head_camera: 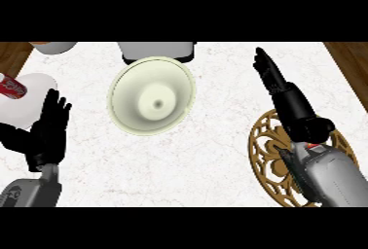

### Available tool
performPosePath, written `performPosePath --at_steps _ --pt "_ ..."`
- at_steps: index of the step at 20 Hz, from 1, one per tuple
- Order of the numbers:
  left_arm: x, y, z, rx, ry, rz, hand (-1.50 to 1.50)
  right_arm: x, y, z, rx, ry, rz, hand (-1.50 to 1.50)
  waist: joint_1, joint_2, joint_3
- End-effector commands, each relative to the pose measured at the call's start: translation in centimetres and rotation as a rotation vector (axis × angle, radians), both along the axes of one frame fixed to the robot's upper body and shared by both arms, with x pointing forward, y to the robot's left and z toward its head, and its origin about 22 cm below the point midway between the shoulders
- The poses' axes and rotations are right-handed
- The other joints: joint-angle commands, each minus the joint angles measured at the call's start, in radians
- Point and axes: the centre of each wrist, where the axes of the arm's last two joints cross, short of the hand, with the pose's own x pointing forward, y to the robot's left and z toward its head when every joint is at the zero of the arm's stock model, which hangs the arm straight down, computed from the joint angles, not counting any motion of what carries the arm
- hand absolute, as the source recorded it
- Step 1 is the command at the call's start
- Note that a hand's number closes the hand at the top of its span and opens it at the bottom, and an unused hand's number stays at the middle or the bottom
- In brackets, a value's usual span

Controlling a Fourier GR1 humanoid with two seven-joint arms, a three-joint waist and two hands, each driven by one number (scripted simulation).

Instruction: Pick the tomato from the placemat and place it in the bowl

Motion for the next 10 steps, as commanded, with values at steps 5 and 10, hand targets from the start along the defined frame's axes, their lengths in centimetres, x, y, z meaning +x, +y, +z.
performPosePath --at_steps 5,10 --pt "0.5 -2.7 1.6 0.171 -0.076 -0.255 0.0 -1.3 -6.4 -6.9 -0.016 0.344 -0.498 1.5 0.016 0.016 -0.028" --pt "0.0 -4.2 0.3 0.142 -0.042 -0.275 0.0 -2.8 -10.3 -9.1 -0.106 0.106 -1.029 -1.5 -0.051 0.008 -0.027"
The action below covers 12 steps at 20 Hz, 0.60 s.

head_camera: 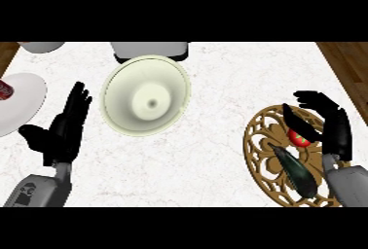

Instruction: Pick the tomato from the placemat and place it in the bowl

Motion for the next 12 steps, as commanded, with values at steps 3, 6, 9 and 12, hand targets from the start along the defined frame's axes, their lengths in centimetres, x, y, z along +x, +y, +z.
performPosePath --at_steps 3,6,9,12 --pt "-1.3 -2.8 -1.0 0.016 0.01 -0.102 0.0 -3.0 3.3 -2.8 0.039 -0.319 -0.398 -1.5 0.022 -0.01 0.005" --pt "-0.2 -2.3 -0.5 0.042 -0.005 -0.113 0.0 -4.7 4.5 -2.4 -0.05 -0.426 -0.421 -1.5 0.046 -0.003 0.001" --pt "-0.9 -5.3 -0.2 0.012 0.009 -0.144 0.0 -6.4 4.0 -0.8 -0.099 -0.427 -0.456 -1.5 0.056 -0.004 -0.001" --pt "-0.7 -3.3 0.2 0.028 0.002 -0.14 0.0 -7.6 1.1 -0.9 -0.172 -0.29 -0.54 -1.5 0.054 -0.004 -0.003"
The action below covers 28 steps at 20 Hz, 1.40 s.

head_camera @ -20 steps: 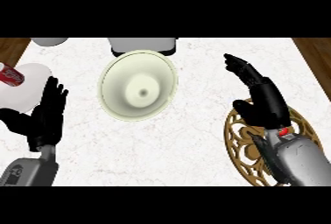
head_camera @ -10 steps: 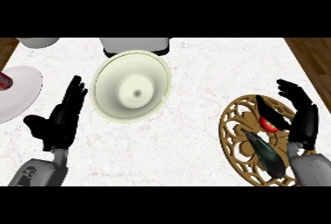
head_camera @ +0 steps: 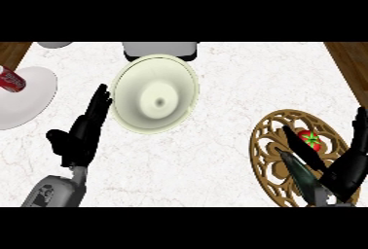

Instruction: Pick the tomato from the placemat and place it in the bowl

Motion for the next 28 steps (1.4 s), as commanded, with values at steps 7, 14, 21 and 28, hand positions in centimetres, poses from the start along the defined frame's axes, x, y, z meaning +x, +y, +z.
performPosePath --at_steps 7,14,21,28 --pt "-1.1 -0.7 -1.6 0.01 0.009 -0.015 0.0 -2.0 -1.8 7.1 0.06 0.23 -0.154 -1.5 0.015 0.002 -0.002" --pt "0.2 -0.6 -0.5 -0.003 0.012 -0.015 0.0 -0.4 -2.2 10.2 0.196 0.504 -0.11 -1.5 0.025 0.005 0.002" --pt "-0.1 0.0 -1.2 0.006 -0.007 -0.013 0.0 -1.6 -2.3 5.8 0.277 0.627 -0.092 -1.5 0.019 0.005 0.003" --pt "0.3 -1.4 1.3 0.001 -0.004 -0.02 0.0 -0.2 -1.2 5.6 0.268 0.597 -0.041 -1.5 0.024 0.005 0.003"
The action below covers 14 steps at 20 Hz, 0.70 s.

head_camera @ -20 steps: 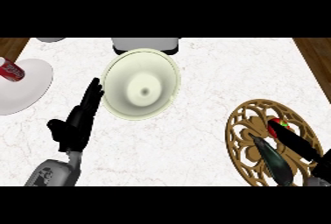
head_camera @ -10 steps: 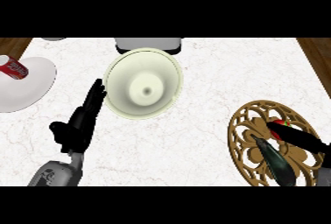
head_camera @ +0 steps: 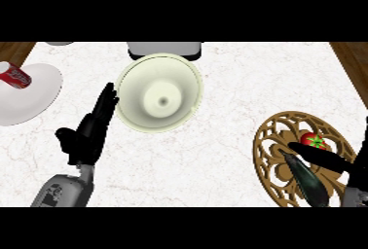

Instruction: Pick the tomato from the placemat and place it in the bowl

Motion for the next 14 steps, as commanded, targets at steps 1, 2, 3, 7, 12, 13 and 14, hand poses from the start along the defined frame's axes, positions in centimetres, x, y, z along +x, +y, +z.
performPosePath --at_steps 1,2,3,7,12,13,14 --pt "-0.4 0.6 0.5 -0.013 -0.005 0.005 0.0 -0.7 -0.5 0.6 0.029 -0.034 -0.003 -1.5 0.0 -0.001 0.0" --pt "-0.5 -1.6 -0.7 -0.004 0.014 0.004 0.0 -2.5 -2.5 -0.7 0.005 -0.046 0.002 -1.5 -0.005 -0.001 0.0" --pt "-0.5 0.2 -2.2 0.004 -0.001 0.007 0.0 -0.5 -1.0 -0.4 0.035 -0.081 0.02 -1.5 -0.001 0.0 0.0" --pt "-1.2 0.1 -0.6 -0.003 0.001 0.0 0.0 -2.2 0.2 -1.2 0.054 -0.133 0.032 -1.5 0.0 -0.001 0.0" --pt "-1.2 0.1 -0.2 0.005 -0.002 -0.007 0.0 -2.8 -0.1 -1.2 0.099 -0.173 0.028 -1.5 0.0 0.0 0.0" --pt "-0.1 0.1 -1.6 -0.01 0.01 0.002 0.0 -2.6 -0.3 -1.7 0.094 -0.167 0.019 -1.5 -0.002 0.0 0.0" --pt "-0.3 1.8 -1.1 0.001 0.007 0.011 0.0 -1.5 -0.2 -3.1 0.114 -0.163 0.016 -1.5 0.001 0.001 0.0"
